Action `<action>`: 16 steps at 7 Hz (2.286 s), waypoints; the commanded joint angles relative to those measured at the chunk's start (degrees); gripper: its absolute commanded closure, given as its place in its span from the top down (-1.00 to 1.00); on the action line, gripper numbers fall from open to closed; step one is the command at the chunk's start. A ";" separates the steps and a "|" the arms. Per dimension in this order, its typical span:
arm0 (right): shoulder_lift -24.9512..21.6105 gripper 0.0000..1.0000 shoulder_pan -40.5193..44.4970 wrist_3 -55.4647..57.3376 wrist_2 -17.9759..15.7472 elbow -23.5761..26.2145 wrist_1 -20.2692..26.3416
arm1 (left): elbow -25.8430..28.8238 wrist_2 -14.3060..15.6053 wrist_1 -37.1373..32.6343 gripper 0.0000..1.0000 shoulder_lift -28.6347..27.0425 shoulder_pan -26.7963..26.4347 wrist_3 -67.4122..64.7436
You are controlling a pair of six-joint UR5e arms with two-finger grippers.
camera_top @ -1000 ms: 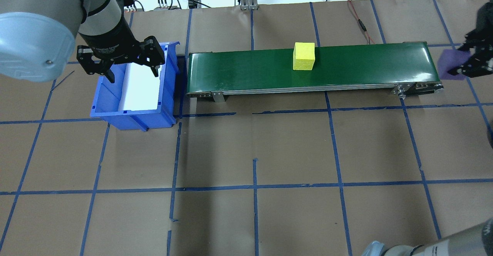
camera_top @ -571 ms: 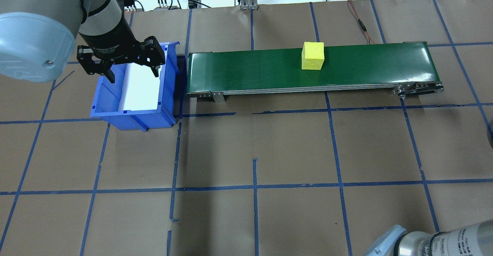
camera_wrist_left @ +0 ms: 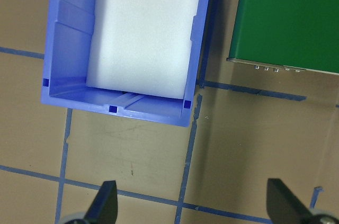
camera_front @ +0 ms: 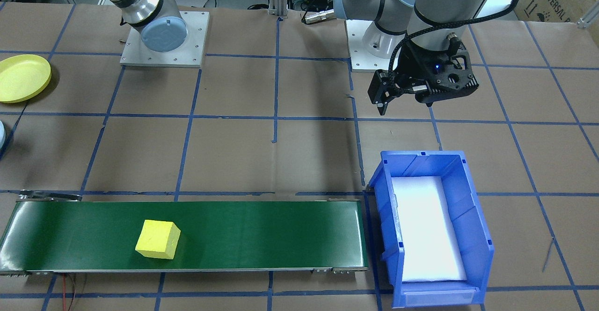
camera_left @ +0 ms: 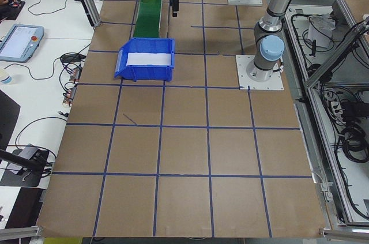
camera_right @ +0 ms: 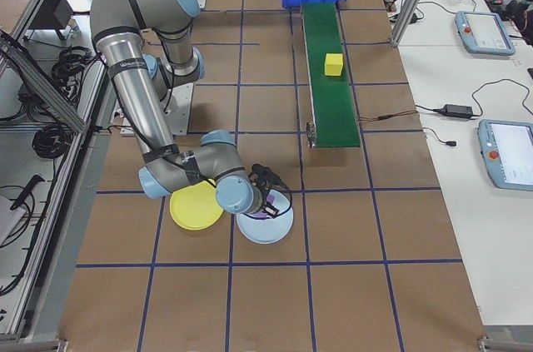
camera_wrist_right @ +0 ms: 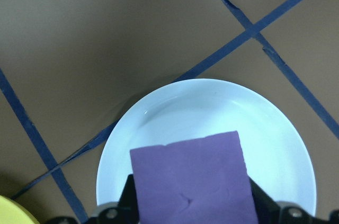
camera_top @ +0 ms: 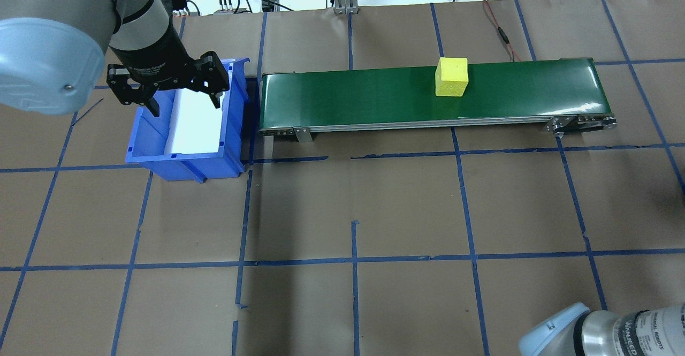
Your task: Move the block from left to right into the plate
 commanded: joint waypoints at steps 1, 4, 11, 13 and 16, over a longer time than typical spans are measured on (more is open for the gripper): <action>-0.35 1.00 -0.15 3.21 0.19 1.21 -3.54 | 0.05 0.00 -0.01 1.00 0.00 0.02 -0.03; -5.69 1.00 15.51 22.09 0.28 0.68 -3.13 | -0.04 -0.09 -0.01 1.00 0.00 0.20 -0.12; -4.06 1.00 31.06 1.49 13.00 1.30 -2.24 | 0.05 0.00 0.17 1.00 -0.26 0.20 0.32; -2.30 1.00 32.11 0.33 13.55 0.25 -3.12 | 0.05 0.00 0.17 1.00 -0.26 0.20 0.32; 2.17 1.00 33.78 -2.37 13.64 -2.74 -6.61 | 0.05 0.00 0.08 1.00 -0.26 0.20 0.32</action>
